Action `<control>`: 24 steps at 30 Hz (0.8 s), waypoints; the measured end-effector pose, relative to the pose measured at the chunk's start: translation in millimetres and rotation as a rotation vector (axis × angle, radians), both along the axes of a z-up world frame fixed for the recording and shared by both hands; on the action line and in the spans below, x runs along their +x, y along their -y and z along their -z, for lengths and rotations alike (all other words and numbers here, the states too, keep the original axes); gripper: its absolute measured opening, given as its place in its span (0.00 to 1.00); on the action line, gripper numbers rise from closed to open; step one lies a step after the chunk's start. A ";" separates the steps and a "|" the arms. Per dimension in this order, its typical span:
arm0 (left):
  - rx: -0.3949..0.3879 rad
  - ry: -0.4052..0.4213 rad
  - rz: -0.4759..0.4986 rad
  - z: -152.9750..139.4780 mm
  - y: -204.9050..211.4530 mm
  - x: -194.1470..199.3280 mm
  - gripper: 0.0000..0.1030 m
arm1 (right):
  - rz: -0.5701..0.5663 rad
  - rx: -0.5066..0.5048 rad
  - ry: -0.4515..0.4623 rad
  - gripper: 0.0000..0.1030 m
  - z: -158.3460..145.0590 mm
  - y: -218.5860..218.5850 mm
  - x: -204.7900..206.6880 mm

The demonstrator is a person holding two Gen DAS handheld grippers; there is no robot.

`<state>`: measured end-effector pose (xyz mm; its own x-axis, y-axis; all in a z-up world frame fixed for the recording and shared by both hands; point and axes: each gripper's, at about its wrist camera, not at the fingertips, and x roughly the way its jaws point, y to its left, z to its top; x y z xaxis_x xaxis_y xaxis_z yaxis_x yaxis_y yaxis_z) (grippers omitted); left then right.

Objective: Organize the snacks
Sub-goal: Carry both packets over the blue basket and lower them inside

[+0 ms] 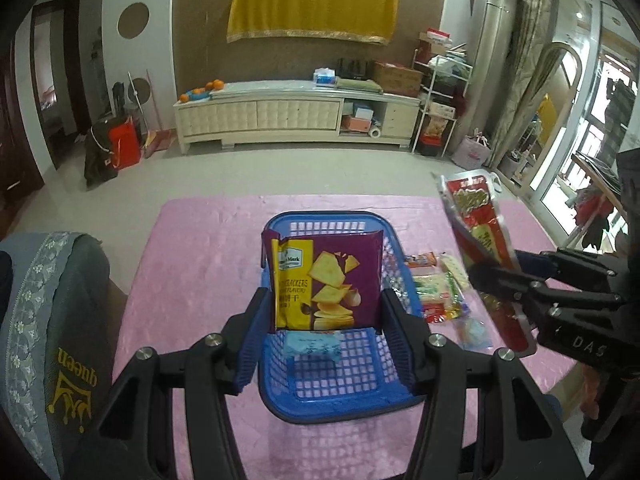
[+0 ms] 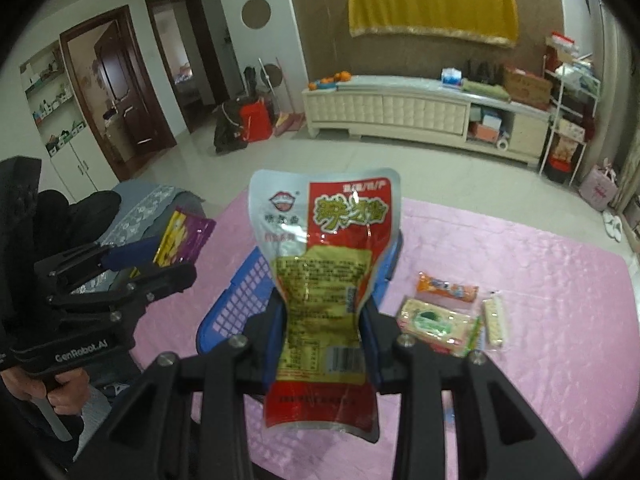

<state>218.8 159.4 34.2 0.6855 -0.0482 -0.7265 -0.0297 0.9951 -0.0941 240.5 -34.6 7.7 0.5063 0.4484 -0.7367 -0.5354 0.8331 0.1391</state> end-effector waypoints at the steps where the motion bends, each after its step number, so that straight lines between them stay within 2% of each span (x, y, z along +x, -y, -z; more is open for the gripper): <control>1: 0.002 -0.005 -0.003 3.1 -4.0 5.0 0.51 | -0.006 -0.009 -0.013 0.38 4.8 -5.7 5.2; 12: -0.041 -0.077 -0.006 44.4 -29.4 39.6 0.51 | 0.023 -0.054 -0.176 0.39 58.0 -40.6 47.4; 17: -0.052 -0.100 -0.008 55.5 -32.7 48.0 0.51 | 0.049 -0.091 -0.211 0.41 71.2 -45.0 61.7; 18: -0.054 -0.103 -0.009 56.7 -32.9 48.0 0.51 | 0.050 -0.096 -0.210 0.44 71.4 -46.8 62.0; 21: -0.052 -0.109 -0.009 58.8 -33.8 47.8 0.51 | 0.053 -0.133 -0.185 0.60 72.2 -52.8 62.5; 23: -0.048 -0.115 -0.012 58.0 -33.7 47.6 0.51 | 0.061 -0.142 -0.178 0.80 71.1 -53.0 60.4; 24: -0.049 -0.116 -0.013 58.0 -33.6 46.4 0.51 | 0.064 -0.139 -0.176 0.83 70.0 -52.4 59.5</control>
<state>265.2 193.0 -23.8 0.5979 -0.0773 -0.7978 -0.0563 0.9888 -0.1380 300.0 17.8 -62.3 0.3885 0.3076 -0.8686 -0.4586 0.8822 0.1073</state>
